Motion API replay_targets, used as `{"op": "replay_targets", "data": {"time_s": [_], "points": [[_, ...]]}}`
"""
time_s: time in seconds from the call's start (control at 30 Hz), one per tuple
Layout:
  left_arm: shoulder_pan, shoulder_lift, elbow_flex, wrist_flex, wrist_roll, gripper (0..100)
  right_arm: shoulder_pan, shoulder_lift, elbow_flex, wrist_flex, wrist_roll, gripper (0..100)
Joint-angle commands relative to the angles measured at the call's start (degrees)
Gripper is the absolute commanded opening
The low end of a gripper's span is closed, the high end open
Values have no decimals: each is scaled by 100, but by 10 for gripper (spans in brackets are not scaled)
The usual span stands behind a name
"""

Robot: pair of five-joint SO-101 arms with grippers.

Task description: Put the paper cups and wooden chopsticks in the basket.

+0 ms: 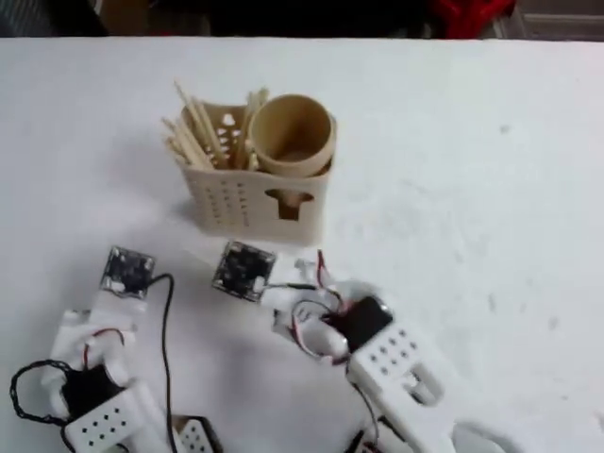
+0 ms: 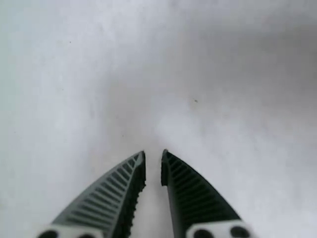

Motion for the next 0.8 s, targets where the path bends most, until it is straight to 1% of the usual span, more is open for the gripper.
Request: {"op": "replay_targets", "data": {"time_s": [0.0,0.17,0.27,0.37,0.6,0.77], "points": [[66,40,-18,44,9,76,48,136,-396,-268,-299,15],[66,40,-18,44,9,76,-154,-418,-1793,110,-1134,15],[66,40,-18,44,9,76,-207,-470,-2857,92,-1451,15],[66,40,-18,44,9,76,-171,-101,-3991,110,-1503,15],[66,40,-18,44,9,76,-171,1358,-6321,92,-1495,15],[66,40,-18,44,9,76,-163,2246,-7648,92,-1486,18]]}}
